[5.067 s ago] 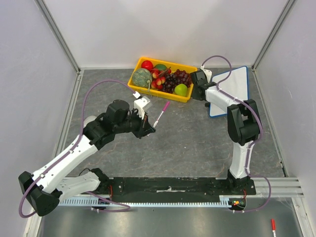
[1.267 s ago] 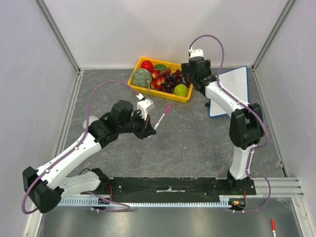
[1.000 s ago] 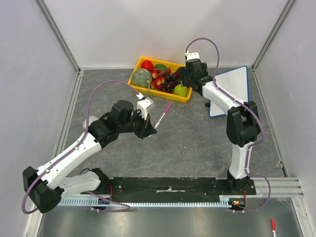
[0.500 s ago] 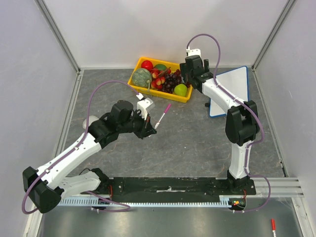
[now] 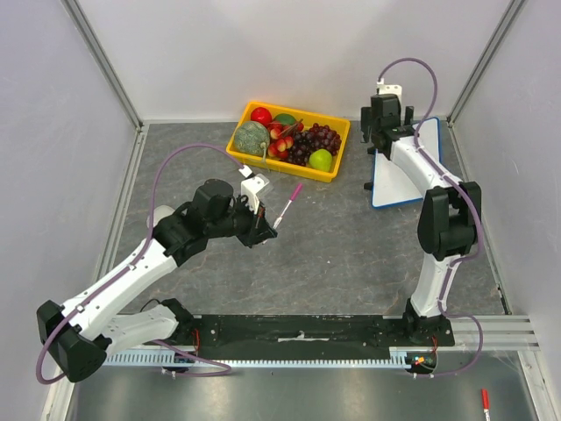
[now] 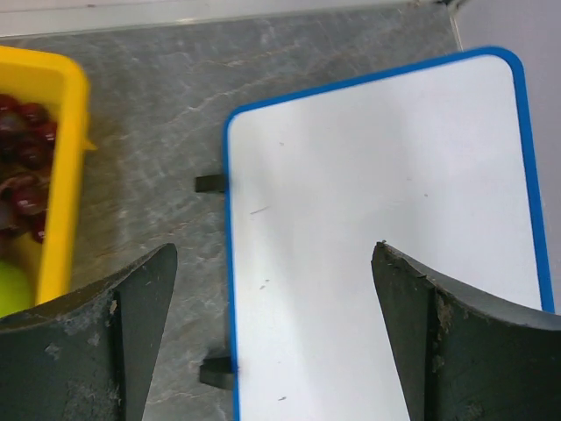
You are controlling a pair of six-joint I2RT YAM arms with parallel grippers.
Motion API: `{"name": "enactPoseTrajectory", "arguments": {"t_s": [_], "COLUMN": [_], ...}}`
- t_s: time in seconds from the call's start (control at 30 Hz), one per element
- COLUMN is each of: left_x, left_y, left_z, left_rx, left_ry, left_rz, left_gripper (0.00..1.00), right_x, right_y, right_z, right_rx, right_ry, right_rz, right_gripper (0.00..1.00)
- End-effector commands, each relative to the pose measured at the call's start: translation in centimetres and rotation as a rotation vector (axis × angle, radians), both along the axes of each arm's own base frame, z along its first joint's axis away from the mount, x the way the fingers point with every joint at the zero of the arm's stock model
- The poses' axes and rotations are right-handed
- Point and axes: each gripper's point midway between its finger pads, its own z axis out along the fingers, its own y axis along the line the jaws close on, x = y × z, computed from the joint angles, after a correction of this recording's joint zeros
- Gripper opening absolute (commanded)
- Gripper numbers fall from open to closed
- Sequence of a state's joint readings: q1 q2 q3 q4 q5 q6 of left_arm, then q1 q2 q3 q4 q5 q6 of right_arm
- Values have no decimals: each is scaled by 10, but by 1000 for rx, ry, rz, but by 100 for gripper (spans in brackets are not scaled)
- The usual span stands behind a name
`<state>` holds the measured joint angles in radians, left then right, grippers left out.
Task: Write a sentence on the whiteboard
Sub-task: Move the whiteboard to the corner of the board.
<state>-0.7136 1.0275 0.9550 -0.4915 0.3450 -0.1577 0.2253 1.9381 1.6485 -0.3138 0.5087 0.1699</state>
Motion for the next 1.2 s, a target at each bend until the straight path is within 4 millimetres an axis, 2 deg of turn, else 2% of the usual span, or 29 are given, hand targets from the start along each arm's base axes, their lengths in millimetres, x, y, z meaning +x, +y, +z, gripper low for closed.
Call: {"name": "enactPoseTrajectory", "arguments": {"t_s": [0.0, 0.1, 0.2, 0.37, 0.43, 0.47, 0.5, 0.57, 0.63, 0.83, 1.17], "left_x": [2, 2, 1, 1, 1, 1, 1, 1, 1, 1, 0], "left_y": [-2, -2, -2, -1, -1, -2, -1, -1, -1, -1, -2], "left_z": [9, 9, 7, 6, 6, 5, 6, 5, 7, 5, 5], "left_rx": [-34, -33, -30, -27, -27, -25, -27, -24, -26, -24, -27], "left_ry": [-38, -35, -31, -28, -26, -25, -28, -28, -32, -26, -21], "left_rz": [-3, -6, -6, -6, -7, -8, -5, -4, -3, -3, -9], "left_gripper": [2, 2, 2, 2, 2, 2, 2, 2, 2, 2, 2], "right_x": [-1, 0, -2, -3, -4, -6, -7, -9, -13, -30, -65], "right_y": [-2, 6, 14, 35, 35, 34, 35, 31, 29, 22, 9], "right_z": [-15, -35, -47, -66, -75, -80, -86, -96, -111, -146, -166], "right_rx": [89, 127, 148, 206, 205, 207, 214, 218, 221, 206, 141], "right_ry": [34, 76, 107, 162, 192, 207, 223, 258, 301, 405, 479], "right_rz": [21, 57, 91, 203, 209, 212, 217, 207, 205, 176, 118], "right_gripper": [98, 95, 84, 53, 37, 24, 15, 5, 0, 0, 0]}}
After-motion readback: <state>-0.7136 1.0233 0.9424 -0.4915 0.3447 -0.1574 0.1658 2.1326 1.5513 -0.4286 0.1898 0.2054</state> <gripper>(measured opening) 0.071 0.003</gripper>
